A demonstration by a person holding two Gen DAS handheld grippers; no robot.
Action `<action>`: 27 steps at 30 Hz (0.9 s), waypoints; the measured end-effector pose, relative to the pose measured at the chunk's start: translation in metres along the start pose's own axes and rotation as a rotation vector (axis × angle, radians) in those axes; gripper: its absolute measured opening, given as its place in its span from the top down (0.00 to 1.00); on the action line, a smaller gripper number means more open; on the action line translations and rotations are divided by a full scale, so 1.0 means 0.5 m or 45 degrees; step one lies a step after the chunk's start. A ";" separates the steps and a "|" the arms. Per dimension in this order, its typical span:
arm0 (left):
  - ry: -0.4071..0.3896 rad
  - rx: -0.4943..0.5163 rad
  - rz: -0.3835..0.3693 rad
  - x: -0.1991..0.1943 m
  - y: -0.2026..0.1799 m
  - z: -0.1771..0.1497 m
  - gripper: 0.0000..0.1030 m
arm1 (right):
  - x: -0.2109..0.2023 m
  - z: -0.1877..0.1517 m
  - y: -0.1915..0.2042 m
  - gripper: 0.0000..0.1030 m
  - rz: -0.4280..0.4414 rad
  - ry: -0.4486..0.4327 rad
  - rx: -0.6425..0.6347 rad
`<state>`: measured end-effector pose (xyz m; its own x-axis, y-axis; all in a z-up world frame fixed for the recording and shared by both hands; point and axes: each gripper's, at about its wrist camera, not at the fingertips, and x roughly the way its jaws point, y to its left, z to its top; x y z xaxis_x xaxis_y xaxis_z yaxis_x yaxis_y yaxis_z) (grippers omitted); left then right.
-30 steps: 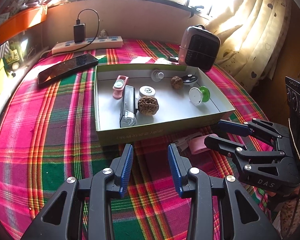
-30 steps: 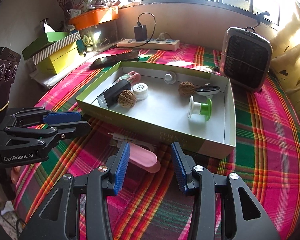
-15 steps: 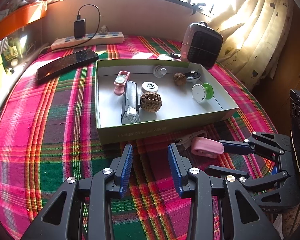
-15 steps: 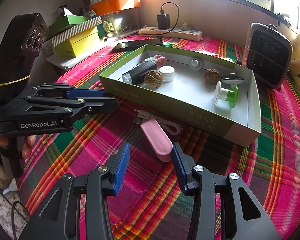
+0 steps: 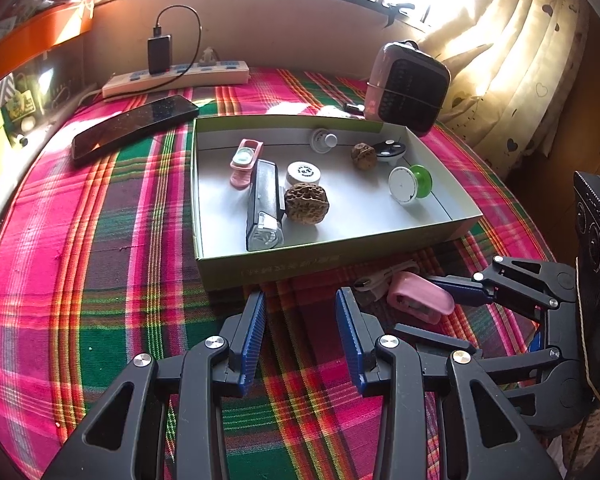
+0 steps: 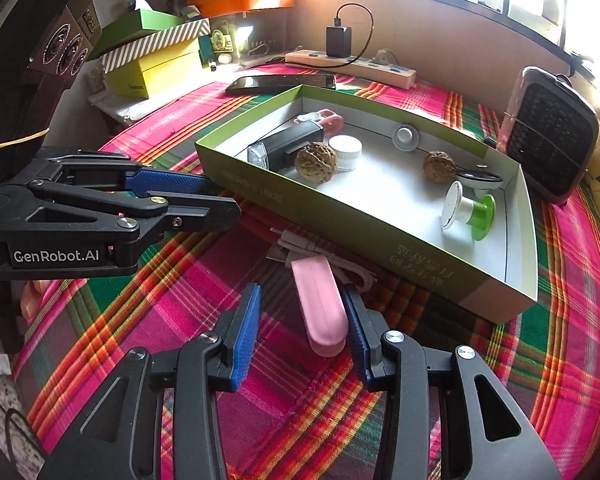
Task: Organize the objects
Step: 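Grasp the pink rectangular item with the right gripper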
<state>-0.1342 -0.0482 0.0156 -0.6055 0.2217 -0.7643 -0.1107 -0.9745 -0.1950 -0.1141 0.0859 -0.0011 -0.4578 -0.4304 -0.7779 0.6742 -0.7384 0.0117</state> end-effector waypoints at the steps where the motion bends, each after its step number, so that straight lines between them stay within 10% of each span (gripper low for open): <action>1: 0.002 0.002 -0.001 0.001 0.000 0.001 0.67 | 0.000 0.000 -0.001 0.67 -0.005 -0.002 0.006; 6: 0.010 0.022 -0.015 0.009 -0.009 0.004 0.67 | -0.003 -0.001 -0.007 0.82 -0.030 -0.002 0.022; 27: 0.047 0.269 -0.111 0.041 -0.090 0.025 0.61 | -0.058 -0.057 -0.073 0.82 -0.107 -0.029 0.183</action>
<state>-0.1517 -0.0001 0.0165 -0.5576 0.3023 -0.7731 -0.3261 -0.9362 -0.1309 -0.1090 0.1400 0.0030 -0.5233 -0.3747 -0.7653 0.5439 -0.8383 0.0385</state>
